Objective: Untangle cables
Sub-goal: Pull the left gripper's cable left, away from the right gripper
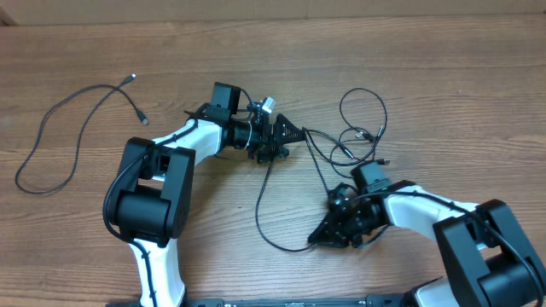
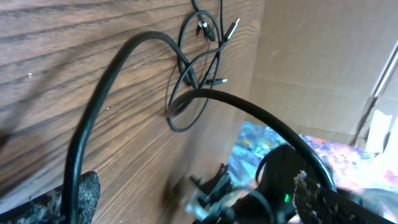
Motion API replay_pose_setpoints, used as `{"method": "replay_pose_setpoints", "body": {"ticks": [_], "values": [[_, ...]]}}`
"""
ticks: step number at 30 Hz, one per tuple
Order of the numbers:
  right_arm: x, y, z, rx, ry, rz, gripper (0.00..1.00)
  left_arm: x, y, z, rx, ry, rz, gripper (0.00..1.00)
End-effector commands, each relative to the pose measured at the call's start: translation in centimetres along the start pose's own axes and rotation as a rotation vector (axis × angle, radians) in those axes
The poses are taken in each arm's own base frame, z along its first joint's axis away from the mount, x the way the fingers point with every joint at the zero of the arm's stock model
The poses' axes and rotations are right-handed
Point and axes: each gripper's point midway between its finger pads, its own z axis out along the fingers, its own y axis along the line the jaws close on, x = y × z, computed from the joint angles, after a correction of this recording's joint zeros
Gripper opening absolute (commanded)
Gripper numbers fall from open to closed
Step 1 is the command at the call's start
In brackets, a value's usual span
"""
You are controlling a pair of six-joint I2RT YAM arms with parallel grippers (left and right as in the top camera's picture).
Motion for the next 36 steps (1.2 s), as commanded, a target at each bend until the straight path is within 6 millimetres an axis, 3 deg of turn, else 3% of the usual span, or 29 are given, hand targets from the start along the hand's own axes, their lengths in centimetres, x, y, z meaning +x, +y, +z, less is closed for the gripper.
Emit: {"method": "replay_pose_setpoints", "body": {"ticks": [1, 7, 16, 21, 27, 29, 32, 36], "values": [[0.9, 0.7, 1.0, 0.010, 0.025, 0.022, 0.04, 0.6, -0.7, 0.2, 0.073, 0.045, -0.040, 1.00], [1.2, 1.2, 1.8, 0.013, 0.038, -0.002, 0.04, 0.6, -3.1, -0.5, 0.194, 0.083, 0.012, 1.00], [1.1, 1.3, 1.8, 0.009, 0.034, -0.008, 0.04, -0.2, -2.8, -1.6, 0.199, 0.055, 0.014, 0.99], [0.9, 1.6, 1.8, 0.001, 0.024, -0.018, 0.04, 0.1, -2.7, -1.2, 0.190, 0.056, 0.064, 0.89], [0.9, 1.6, 1.8, 0.001, 0.024, -0.019, 0.04, 0.2, -2.5, -0.2, 0.156, 0.053, 0.075, 0.69], [0.8, 1.6, 1.8, 0.001, 0.024, -0.019, 0.04, 0.0, -2.1, 0.0, 0.128, 0.036, 0.076, 0.49], [0.8, 1.6, 1.8, -0.002, 0.021, -0.024, 0.04, -0.3, -1.3, 0.4, 0.080, 0.013, 0.090, 0.35], [0.7, 1.7, 1.8, -0.005, 0.017, -0.031, 0.04, -0.3, 1.3, 0.8, -0.055, -0.020, 0.060, 0.14]]}}
